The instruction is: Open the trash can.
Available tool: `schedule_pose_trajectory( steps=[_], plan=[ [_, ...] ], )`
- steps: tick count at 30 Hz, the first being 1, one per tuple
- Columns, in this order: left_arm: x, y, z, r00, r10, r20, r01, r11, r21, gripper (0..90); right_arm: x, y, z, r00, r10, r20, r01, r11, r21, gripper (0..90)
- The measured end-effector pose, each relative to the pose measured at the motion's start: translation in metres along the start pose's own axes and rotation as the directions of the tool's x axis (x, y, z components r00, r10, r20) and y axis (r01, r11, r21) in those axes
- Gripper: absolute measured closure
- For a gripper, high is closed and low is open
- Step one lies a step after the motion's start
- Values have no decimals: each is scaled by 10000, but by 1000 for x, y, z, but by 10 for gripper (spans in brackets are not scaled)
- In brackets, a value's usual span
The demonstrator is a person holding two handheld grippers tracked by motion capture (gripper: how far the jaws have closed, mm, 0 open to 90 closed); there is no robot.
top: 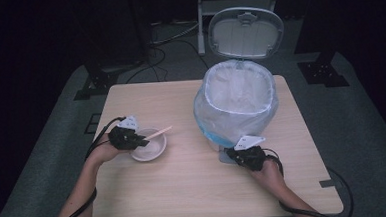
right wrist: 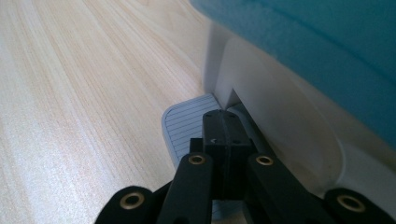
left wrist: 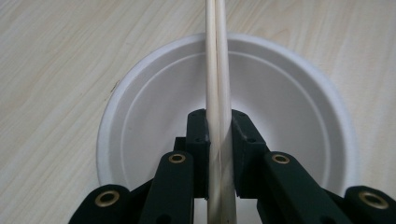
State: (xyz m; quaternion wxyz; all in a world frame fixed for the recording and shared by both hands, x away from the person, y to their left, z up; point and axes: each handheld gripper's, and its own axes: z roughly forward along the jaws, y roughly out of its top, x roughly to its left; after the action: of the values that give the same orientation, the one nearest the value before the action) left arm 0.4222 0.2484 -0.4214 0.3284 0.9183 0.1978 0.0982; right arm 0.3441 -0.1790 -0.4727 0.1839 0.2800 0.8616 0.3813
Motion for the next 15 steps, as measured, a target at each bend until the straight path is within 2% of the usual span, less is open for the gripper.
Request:
schedule_pose_trajectory(
  steps=[7, 13, 15],
  plan=[
    [-8, 11, -12, 9995, 259, 154, -259, 9997, -17, 797, 0, 0, 0, 9999, -105, 49, 105, 9999, 22, 900],
    [-11, 19, -21, 9977, 206, 643, -184, 9992, -351, 797, 1, 1, 0, 9997, -223, 68, 223, 9997, 95, 900],
    [-12, 22, -24, 9974, 246, 683, -221, 9991, -371, 797, 0, 1, 0, 9998, -217, 35, 217, 9997, 80, 900]
  ],
)
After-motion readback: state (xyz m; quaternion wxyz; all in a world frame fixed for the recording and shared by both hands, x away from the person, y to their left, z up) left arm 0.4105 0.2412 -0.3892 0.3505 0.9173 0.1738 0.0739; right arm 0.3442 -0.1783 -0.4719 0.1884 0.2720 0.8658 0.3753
